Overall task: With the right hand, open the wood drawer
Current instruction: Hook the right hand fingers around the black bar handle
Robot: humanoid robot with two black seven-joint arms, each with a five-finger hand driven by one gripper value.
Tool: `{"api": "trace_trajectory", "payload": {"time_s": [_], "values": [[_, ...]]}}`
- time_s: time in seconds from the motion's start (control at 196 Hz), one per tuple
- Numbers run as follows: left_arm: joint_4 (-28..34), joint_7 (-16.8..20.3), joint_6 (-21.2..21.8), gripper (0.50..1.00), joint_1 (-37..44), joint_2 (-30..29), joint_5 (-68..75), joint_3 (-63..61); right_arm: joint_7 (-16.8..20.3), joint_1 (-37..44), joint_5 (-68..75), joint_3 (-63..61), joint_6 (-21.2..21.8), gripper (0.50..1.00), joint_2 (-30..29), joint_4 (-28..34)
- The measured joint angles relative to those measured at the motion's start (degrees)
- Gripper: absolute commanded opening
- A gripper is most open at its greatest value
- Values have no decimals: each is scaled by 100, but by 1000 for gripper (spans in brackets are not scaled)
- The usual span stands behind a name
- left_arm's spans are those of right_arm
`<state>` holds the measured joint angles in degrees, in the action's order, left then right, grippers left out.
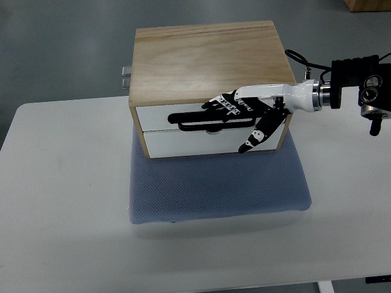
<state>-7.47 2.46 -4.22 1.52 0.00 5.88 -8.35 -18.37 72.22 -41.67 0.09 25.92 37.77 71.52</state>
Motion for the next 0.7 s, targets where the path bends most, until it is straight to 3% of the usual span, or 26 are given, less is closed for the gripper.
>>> {"api": "trace_trajectory", "payload": {"time_s": [0.701], "values": [[0,0,0,1000,1,0,0,0,0,-33,16,26,131,954,-16,44]]}}
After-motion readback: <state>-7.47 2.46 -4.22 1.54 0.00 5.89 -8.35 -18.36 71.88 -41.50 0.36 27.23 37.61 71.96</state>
